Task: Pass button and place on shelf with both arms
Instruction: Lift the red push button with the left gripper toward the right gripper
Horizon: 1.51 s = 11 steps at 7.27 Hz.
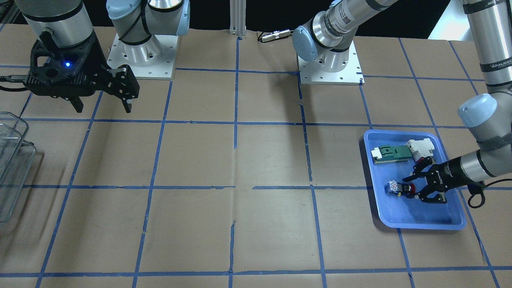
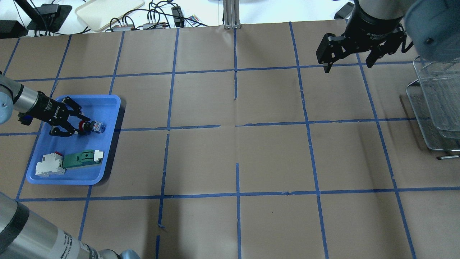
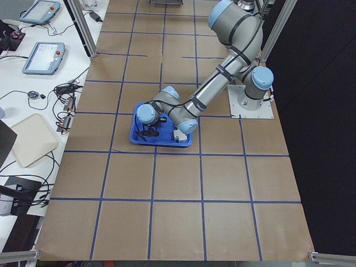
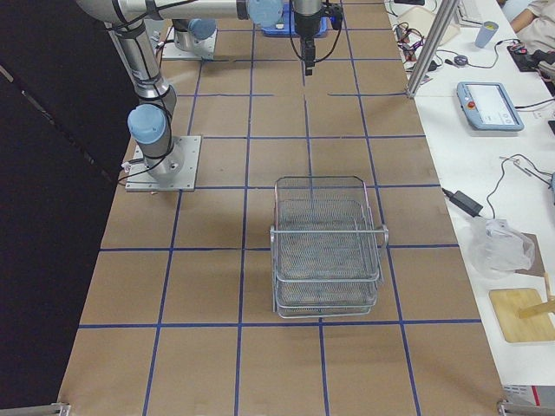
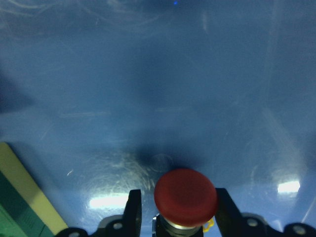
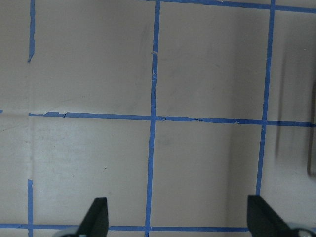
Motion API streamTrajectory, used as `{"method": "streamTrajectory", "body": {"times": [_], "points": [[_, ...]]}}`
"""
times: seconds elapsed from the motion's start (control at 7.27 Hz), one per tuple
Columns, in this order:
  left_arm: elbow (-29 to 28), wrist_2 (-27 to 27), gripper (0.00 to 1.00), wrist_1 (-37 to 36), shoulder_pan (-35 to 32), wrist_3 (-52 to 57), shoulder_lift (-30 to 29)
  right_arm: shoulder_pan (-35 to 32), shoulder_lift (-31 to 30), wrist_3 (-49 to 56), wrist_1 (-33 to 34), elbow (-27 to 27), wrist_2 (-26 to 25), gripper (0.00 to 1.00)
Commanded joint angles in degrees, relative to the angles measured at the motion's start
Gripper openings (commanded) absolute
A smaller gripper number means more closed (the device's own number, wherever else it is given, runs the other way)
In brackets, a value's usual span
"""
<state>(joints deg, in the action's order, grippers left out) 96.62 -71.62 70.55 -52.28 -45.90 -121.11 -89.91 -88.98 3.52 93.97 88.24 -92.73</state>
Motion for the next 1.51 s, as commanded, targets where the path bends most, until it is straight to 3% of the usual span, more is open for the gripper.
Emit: {"method": "streamTrajectory", "body": {"times": [0.0,0.14,0.41,0.69,0.96,1.1,1.38], "points": [[0.0,0.0,0.59,-0.2,0.1,-0.2,-0.4,0.0,0.3,0.0,2.2,-0.3,0.4,1.0],[0.0,0.0,0.21,-0.2,0.1,-0.2,-0.4,0.0,-0.2,0.0,2.4,-0.2,0.4,1.0],[-0.1,-0.3,0.0,0.5,0.2,-0.2,-0.3,0.0,-0.5,1.7,1.6,0.0,0.6,1.0],[-1.3,-1.5,0.0,5.6,0.2,0.1,0.5,0.0,-0.6,0.9,-0.8,0.2,1.1,1.0],[-2.0,-1.0,0.0,7.1,0.0,-0.2,2.4,-0.1,-0.3,-2.1,-0.9,0.2,7.3,1.0],[-2.9,-0.9,0.0,7.2,-1.0,-1.8,4.1,0.0,-0.5,-2.4,-2.5,0.3,6.5,1.0],[-3.8,4.4,0.0,8.9,-5.7,-8.7,8.4,0.0,-1.2,-2.2,-5.1,-0.7,4.5,1.0]]}}
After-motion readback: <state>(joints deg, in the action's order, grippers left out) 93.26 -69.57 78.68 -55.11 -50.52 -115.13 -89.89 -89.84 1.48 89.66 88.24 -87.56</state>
